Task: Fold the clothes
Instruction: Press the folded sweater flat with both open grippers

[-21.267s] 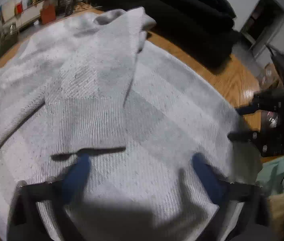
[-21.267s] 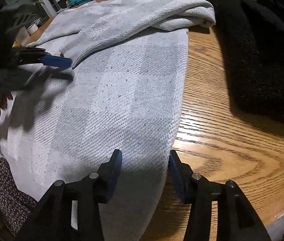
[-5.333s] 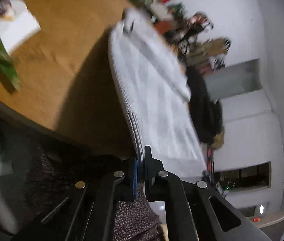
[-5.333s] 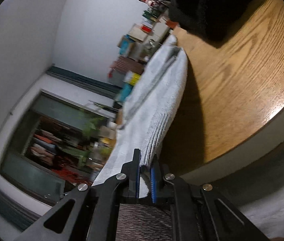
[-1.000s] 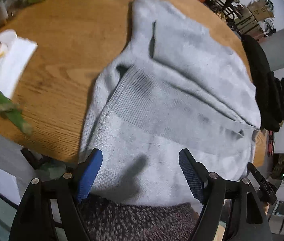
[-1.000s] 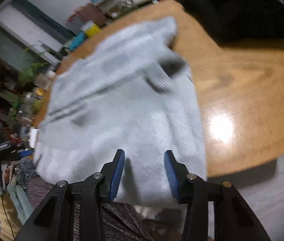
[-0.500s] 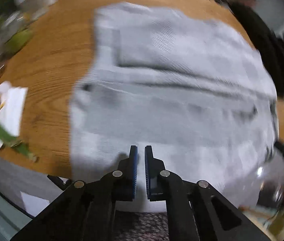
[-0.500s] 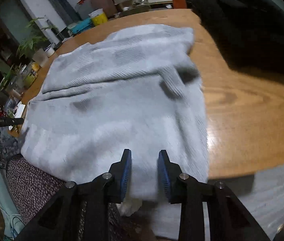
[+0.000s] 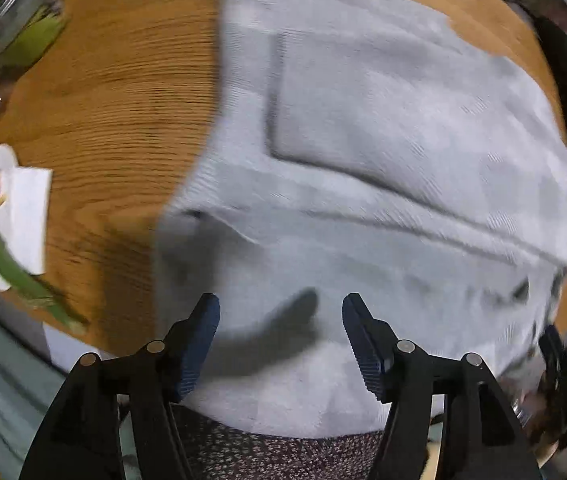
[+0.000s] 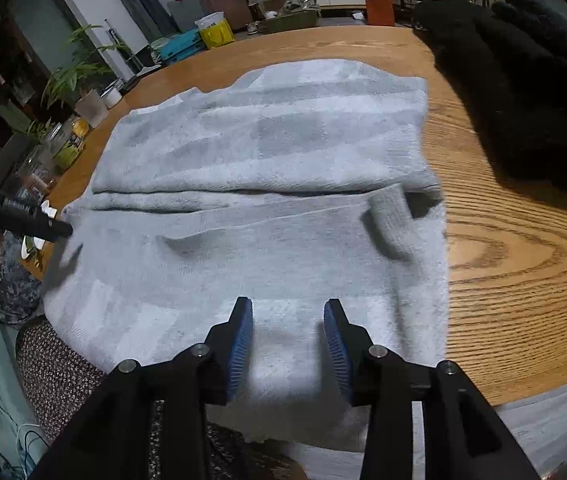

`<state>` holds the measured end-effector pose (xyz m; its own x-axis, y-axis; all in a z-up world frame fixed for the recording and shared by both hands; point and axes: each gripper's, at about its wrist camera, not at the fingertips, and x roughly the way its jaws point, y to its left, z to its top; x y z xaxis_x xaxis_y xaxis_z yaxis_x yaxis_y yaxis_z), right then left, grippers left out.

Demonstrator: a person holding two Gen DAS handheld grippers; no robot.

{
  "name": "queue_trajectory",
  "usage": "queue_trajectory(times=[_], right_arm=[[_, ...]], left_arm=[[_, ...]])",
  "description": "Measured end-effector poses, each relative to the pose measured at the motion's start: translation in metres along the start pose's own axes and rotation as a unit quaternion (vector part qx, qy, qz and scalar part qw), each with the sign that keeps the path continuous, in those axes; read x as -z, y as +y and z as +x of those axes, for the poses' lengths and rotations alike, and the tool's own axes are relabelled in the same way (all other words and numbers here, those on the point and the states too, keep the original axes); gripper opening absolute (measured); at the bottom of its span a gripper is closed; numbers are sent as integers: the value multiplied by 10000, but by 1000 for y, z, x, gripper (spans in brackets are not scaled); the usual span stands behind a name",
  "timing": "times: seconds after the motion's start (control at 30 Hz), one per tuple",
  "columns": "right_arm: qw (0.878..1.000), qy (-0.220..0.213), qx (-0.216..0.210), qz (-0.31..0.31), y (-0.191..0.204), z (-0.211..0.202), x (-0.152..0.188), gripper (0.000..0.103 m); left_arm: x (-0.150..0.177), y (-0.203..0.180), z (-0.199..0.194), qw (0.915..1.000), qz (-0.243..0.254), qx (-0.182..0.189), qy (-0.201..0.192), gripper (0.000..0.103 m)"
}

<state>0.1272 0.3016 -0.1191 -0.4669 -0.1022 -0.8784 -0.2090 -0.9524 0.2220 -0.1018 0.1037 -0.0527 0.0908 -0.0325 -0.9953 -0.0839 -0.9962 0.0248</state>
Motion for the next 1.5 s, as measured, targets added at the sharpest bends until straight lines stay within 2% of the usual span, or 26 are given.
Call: queue_trajectory(times=[0.2,0.27,0.37,0.43,0.5,0.6,0.67,0.8,0.93,0.97,1.03,1.07,1.2,1.33,1.4,1.47,1.5], right_arm=[[9996,-169,86,220,-22,-12,-5,41],[9994,-195,74,288,-28,-14,-4,41],[9994,-147,4,328,-32,-11,-3,41],[9993,-95,-37,355,-33,-8,-2,41],[9992,-64,-56,393,-35,-4,-1,41],[9989,-43,-130,457,-38,0,1,41],[9987,-27,-156,481,-39,2,3,41],[9984,-38,-179,538,-41,4,4,41],[9974,-223,-253,631,-42,1,1,41],[9973,-275,-277,627,-42,0,0,43],[9971,-372,-341,574,-38,-1,-3,43],[9971,-416,-366,520,-34,-1,-6,43],[9971,-595,-435,210,-17,-3,-15,43],[9979,-567,-297,-116,-2,-2,-25,43],[9983,-529,-139,-197,1,0,-30,43],[9987,-462,-11,-223,1,2,-33,43],[9989,-414,5,-228,1,3,-33,43]], left_arm=[[-19,16,3,9988,-258,-349,230,65],[-22,20,9,9983,-343,-317,345,62],[-30,26,8,9977,-550,-82,393,57],[-32,27,8,9973,-590,-154,400,55],[-33,28,10,9967,-573,-343,459,49],[-31,30,11,9961,-473,-530,513,32],[-30,35,10,9961,-443,-596,477,9],[-27,43,-7,9983,-273,-505,102,6],[-28,55,-21,9971,-403,-609,-236,5],[-29,58,-23,9958,-437,-712,-371,2],[-30,59,-26,9903,-431,-1170,-614,1],[-30,60,-27,9890,-416,-1239,-689,0],[-19,53,-28,9974,-190,-474,-512,0],[12,11,-27,9980,635,-12,-77,3],[29,-13,-27,9938,1082,200,162,16],[47,-40,-28,9873,1592,-23,11,59],[52,-50,-29,9841,1770,-121,-119,67]])
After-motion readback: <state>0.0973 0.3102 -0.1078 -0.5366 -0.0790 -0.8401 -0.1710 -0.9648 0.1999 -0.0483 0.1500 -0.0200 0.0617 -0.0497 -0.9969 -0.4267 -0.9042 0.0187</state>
